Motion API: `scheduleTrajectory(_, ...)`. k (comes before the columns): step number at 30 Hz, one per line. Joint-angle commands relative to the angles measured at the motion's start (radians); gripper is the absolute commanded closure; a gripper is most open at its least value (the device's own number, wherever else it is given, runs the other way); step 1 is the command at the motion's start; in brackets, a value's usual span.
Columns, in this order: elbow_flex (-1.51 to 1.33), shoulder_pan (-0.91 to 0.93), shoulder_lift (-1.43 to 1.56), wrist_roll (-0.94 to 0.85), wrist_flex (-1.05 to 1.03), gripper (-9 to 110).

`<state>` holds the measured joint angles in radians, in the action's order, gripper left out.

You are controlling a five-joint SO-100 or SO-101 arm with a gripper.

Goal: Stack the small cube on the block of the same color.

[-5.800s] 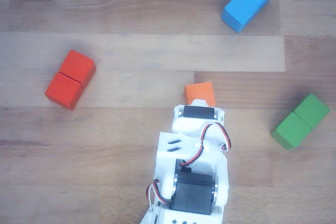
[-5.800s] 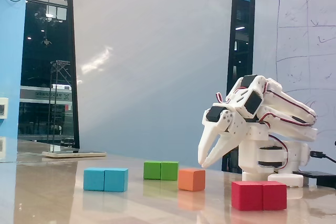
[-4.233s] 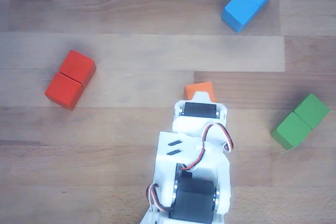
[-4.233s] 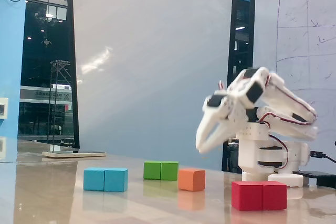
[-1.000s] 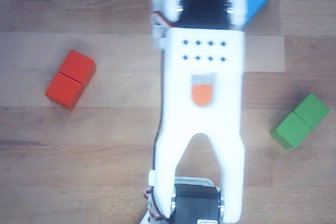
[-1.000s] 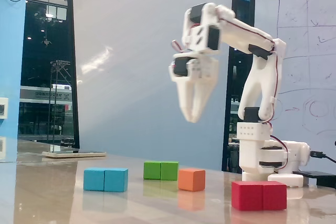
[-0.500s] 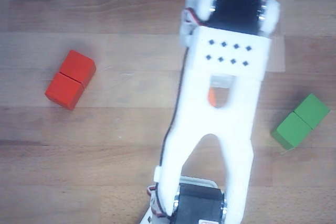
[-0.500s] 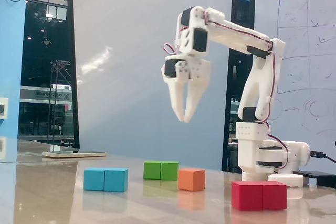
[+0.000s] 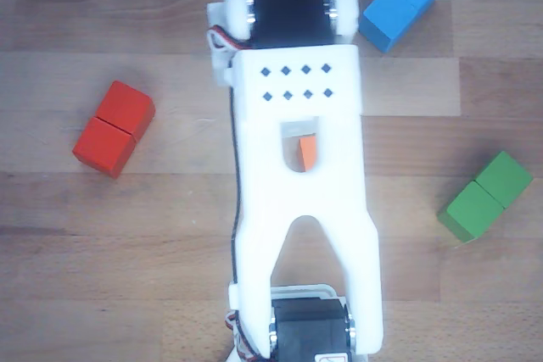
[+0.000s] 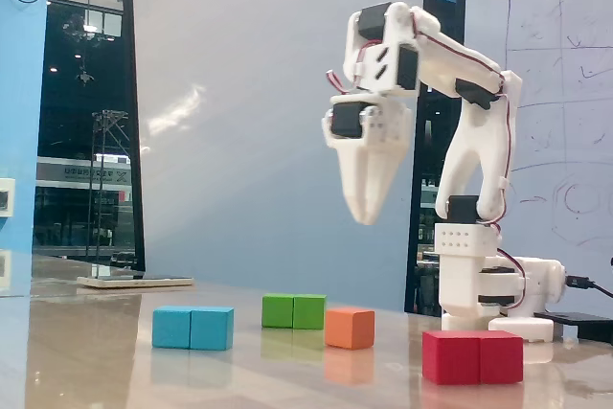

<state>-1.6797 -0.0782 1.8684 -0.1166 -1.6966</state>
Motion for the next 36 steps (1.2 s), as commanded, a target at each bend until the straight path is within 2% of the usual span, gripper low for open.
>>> scheduleTrajectory(1,0.097,0.166,0.014,0.003,-0.02,101)
scheduleTrajectory(5,0.097,0.279,0.006,0.002,-0.018,101)
scheduleTrajectory(17,0.035,0.255,0.071,0.002,0.175,101)
scheduleTrajectory(27,-0.416,0.255,0.405,0.0,0.299,101)
scheduleTrajectory(36,-0.772,0.256,0.719,-0.002,0.592,101)
